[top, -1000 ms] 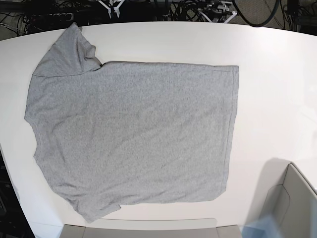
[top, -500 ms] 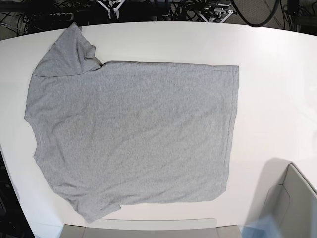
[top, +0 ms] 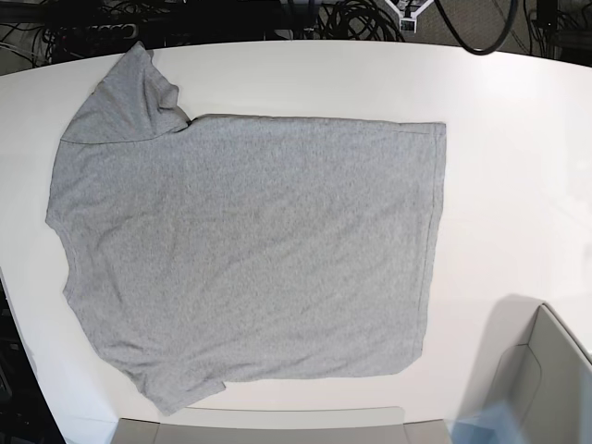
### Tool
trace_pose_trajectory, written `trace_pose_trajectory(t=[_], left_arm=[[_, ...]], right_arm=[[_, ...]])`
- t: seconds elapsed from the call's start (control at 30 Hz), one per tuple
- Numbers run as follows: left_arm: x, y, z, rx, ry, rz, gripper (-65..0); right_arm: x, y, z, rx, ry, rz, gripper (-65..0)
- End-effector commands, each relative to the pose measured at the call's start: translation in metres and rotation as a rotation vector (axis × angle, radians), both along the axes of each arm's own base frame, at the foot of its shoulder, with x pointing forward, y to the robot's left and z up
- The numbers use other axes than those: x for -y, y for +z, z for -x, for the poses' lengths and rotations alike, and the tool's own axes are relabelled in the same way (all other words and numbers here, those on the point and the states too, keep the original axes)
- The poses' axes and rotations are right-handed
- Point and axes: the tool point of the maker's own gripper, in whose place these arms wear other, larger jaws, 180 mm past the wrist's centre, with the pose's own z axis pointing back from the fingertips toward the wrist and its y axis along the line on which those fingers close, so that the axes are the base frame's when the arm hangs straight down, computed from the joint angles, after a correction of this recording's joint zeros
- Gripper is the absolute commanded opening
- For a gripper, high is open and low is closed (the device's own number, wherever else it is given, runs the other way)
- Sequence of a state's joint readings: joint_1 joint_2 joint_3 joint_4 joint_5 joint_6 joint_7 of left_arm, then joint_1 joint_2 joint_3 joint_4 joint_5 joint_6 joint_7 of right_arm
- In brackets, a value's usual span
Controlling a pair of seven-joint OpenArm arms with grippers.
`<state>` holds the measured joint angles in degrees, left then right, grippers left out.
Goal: Fold the T-shirt properly
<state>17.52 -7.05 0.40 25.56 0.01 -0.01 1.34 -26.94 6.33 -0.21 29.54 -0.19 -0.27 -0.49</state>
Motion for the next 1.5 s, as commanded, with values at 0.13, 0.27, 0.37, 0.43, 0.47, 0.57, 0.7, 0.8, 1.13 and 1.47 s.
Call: trace_pose_trajectory(t=[0.13,0.27,0.37,0.43,0.47,0.57,0.7,0.8,1.13,1.47], left_arm=[[-0.007,0.026,0.010,0.037,-0.012,-0.016,-64.9],[-0.015,0.054,0.020,0.066,-0.033,-0.032,-64.9],[-0.018,0.074,0.025,0.108,0.016,-0.013,-64.8],[-0.024,0.085,0.027,0.133,0.078,0.006,-64.8],[-0.026,0.090,0.026,0.150,0.115,0.014,-64.8],[-0.032,0.106,0.018,0.204,0.188,0.044,-64.8],[-0.037,0.125,0.017,0.242,0.226,0.068,-64.8],[-0.042,0.136,0.012,0.270,0.228,0.060,-64.8],[-0.092,0.196,-0.051,0.515,0.302,-0.057,-64.9],[-0.107,0.267,-0.109,0.755,0.285,-0.111,-64.9]], right_arm=[[-0.009,0.022,0.032,0.004,0.118,-0.048,-64.9],[-0.018,0.042,0.053,0.008,0.183,-0.092,-64.9],[-0.029,0.057,0.059,0.030,0.181,-0.119,-64.9],[-0.033,0.068,0.054,0.062,0.187,-0.134,-64.9],[-0.034,0.074,0.053,0.074,0.191,-0.138,-64.9],[-0.028,0.090,0.037,0.101,0.157,-0.104,-64.9],[-0.007,0.115,0.016,0.147,0.103,-0.061,-64.9],[0.016,0.128,0.003,0.188,0.087,-0.013,-64.9],[0.013,0.197,-0.061,0.411,0.055,-0.023,-64.9],[0.012,0.274,-0.144,0.692,0.064,-0.015,-64.8]])
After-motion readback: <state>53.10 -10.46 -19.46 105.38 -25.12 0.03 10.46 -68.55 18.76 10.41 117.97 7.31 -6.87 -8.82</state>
